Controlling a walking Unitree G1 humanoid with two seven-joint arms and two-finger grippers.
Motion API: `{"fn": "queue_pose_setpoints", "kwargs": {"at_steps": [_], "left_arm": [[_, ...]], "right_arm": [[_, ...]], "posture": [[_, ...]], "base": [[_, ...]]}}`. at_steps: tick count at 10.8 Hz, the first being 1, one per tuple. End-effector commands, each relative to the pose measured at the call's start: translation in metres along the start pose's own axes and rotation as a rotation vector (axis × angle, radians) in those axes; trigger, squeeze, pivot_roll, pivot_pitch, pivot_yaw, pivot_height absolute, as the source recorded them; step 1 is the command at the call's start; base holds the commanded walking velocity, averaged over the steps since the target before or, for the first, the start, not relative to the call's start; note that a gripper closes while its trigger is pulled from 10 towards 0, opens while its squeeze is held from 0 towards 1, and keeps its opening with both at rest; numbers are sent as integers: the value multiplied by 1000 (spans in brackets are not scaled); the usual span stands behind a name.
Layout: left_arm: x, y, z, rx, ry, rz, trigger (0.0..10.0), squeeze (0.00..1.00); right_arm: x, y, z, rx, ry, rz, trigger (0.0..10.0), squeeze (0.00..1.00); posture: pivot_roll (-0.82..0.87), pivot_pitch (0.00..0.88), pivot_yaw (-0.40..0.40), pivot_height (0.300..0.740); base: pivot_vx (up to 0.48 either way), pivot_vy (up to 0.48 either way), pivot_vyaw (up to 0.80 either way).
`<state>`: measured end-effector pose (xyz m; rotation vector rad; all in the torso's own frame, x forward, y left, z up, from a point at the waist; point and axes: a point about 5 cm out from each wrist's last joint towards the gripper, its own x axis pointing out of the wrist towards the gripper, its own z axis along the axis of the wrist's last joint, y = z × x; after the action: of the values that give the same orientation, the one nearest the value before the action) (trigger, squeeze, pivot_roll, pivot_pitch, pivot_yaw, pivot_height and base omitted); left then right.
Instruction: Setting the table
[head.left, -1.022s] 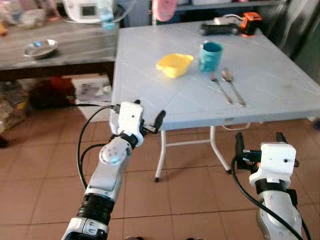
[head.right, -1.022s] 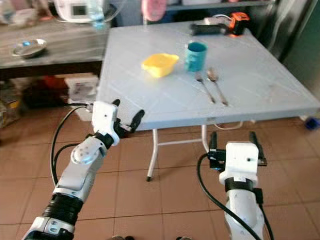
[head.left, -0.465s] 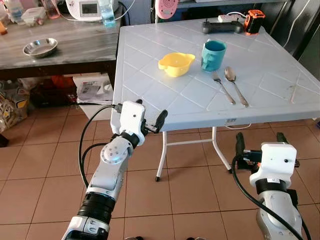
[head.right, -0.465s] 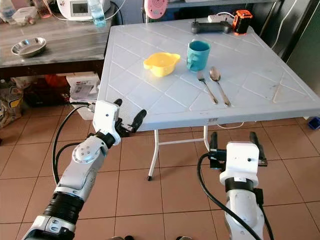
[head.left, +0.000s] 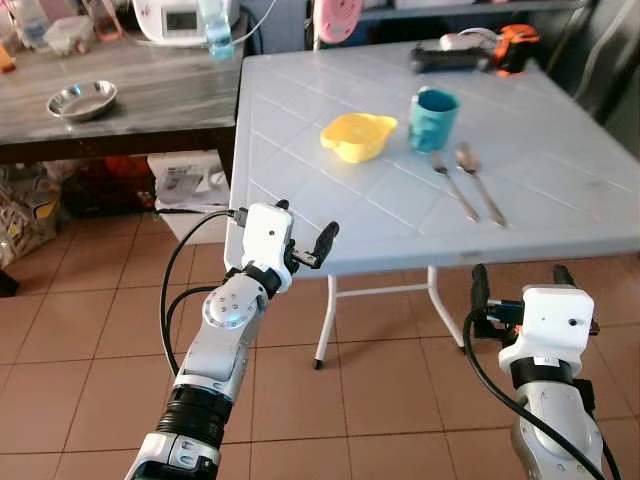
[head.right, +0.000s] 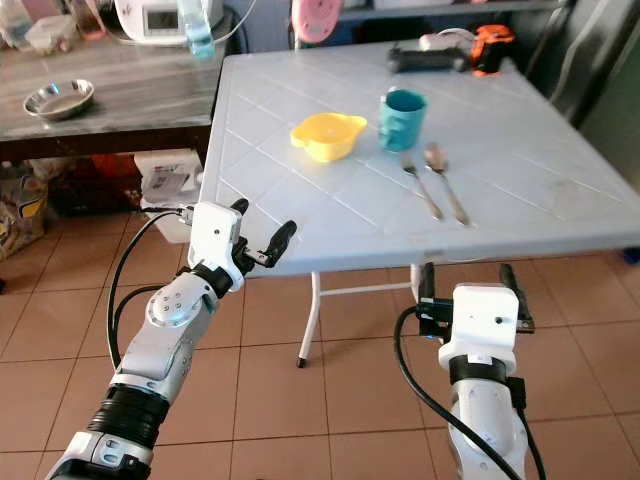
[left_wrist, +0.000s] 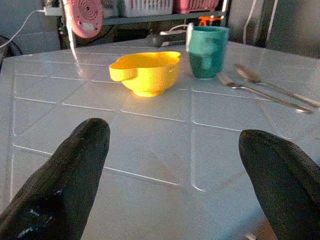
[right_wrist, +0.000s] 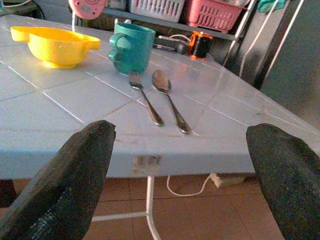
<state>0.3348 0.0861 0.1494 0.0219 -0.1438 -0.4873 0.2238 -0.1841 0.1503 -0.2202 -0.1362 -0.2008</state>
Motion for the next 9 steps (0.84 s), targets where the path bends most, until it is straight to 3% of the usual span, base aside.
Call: {"fn": "queue_pose_setpoints", "kwargs": {"at_steps": [1,9], "left_arm": [[0,-1,-1,-7,4,-10,10000,0],[0,-4,-4,-6,12,-16,10000,0]], "right_arm": [[0,-1,3,-2,-12,-8,10000,0],[0,0,2,-12,-10,6,10000,0]], "posture": [[-93,124,58,740],[-88,119,52,740]], "base": [[394,0,0],[373,0,0]]}}
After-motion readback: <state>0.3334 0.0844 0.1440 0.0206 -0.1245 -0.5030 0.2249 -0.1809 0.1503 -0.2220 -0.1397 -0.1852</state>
